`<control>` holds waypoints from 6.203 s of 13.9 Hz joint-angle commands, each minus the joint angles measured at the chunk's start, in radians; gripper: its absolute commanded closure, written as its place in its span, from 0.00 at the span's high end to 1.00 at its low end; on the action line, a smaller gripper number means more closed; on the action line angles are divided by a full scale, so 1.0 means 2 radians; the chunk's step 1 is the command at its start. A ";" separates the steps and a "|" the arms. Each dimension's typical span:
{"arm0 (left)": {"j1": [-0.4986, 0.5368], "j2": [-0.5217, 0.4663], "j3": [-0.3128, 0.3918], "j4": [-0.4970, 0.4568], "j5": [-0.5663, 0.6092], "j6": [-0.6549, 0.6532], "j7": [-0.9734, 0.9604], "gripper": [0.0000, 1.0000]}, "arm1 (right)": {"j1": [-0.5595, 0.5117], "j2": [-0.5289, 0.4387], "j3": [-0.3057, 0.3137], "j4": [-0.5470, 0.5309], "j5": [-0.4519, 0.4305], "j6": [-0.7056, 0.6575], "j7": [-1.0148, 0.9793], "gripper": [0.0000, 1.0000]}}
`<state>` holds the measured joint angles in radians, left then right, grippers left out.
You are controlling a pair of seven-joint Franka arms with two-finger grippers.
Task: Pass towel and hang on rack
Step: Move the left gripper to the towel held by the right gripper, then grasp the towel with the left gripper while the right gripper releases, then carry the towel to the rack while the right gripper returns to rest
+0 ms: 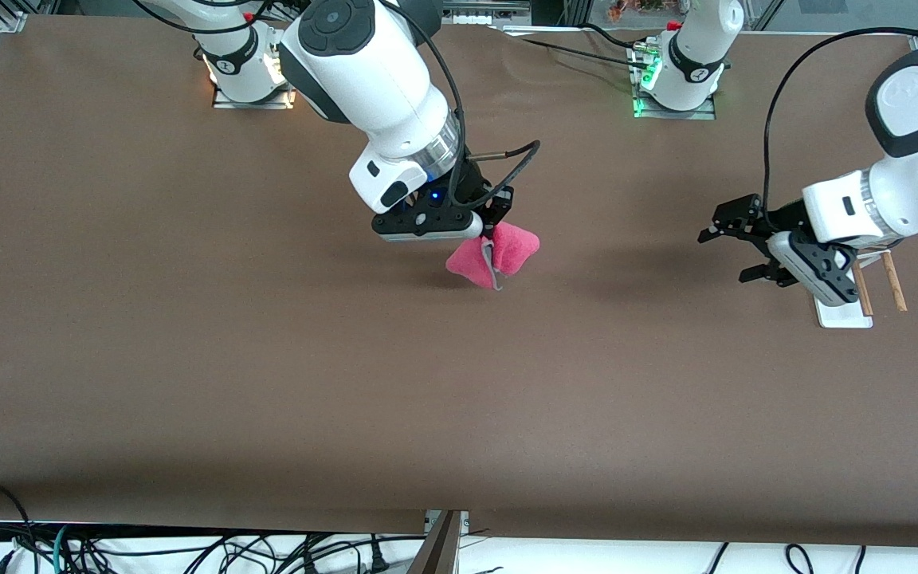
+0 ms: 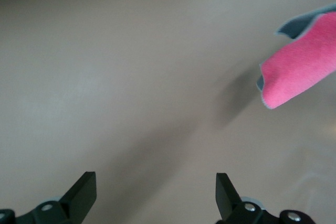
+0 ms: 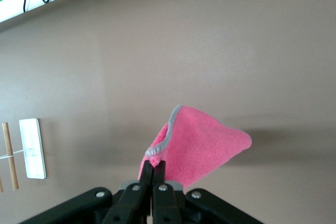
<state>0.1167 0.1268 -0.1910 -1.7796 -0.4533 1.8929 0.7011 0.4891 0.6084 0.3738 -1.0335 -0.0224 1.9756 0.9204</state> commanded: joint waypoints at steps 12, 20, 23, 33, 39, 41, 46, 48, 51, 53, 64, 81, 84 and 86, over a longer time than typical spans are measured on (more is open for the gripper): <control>-0.004 0.049 -0.184 -0.065 -0.030 0.244 0.129 1.00 | 0.012 0.002 0.000 0.005 0.004 0.012 0.017 0.00; -0.064 0.096 -0.189 -0.072 -0.030 0.317 0.122 1.00 | 0.012 0.001 -0.001 0.005 0.004 0.011 0.015 0.00; -0.055 0.094 -0.189 -0.074 -0.030 0.311 0.123 1.00 | 0.012 0.001 -0.001 0.005 0.004 0.011 0.015 0.00; 0.012 0.055 -0.191 -0.077 -0.030 0.169 0.160 1.00 | 0.010 0.001 -0.001 0.005 0.005 0.011 0.014 0.00; 0.010 0.020 -0.243 -0.139 -0.036 0.235 0.150 1.00 | 0.009 0.002 -0.001 0.005 0.005 0.011 0.013 0.00; -0.002 0.035 -0.251 -0.142 -0.038 0.277 0.131 1.00 | 0.009 0.002 -0.001 0.005 0.005 0.011 0.013 0.00; -0.034 0.074 -0.252 -0.133 -0.036 0.348 0.107 1.00 | 0.009 0.002 -0.001 0.005 0.005 0.011 0.012 0.00; -0.034 0.073 -0.252 -0.133 -0.036 0.348 0.108 0.80 | 0.009 0.002 -0.001 0.005 0.005 0.011 0.012 0.00; -0.028 0.072 -0.252 -0.133 -0.030 0.346 0.116 0.05 | 0.009 0.002 -0.001 0.005 0.005 0.011 0.011 0.00; -0.028 0.071 -0.251 -0.133 -0.030 0.346 0.116 0.00 | 0.009 0.002 -0.001 0.005 0.005 0.011 0.012 0.00; 0.011 0.057 -0.252 -0.133 -0.028 0.341 0.115 0.00 | 0.009 0.001 -0.005 0.005 -0.001 0.016 -0.006 1.00; 0.413 0.025 -0.246 -0.086 -0.027 -0.017 0.189 0.00 | -0.209 -0.033 -0.007 0.005 -0.001 -0.165 -0.347 1.00; 0.491 0.048 -0.245 -0.085 -0.006 -0.041 0.222 0.00 | -0.271 -0.059 -0.015 -0.001 -0.003 -0.189 -0.435 1.00; 0.529 0.060 -0.245 -0.085 0.020 -0.041 0.261 0.00 | -0.286 -0.086 -0.046 -0.021 -0.003 -0.223 -0.440 1.00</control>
<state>1.1158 0.2185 -0.6630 -1.9633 -0.4506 1.8293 1.1583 -0.0653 0.5095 0.3183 -1.0160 -0.0258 1.5799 0.0627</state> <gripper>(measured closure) 0.974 0.000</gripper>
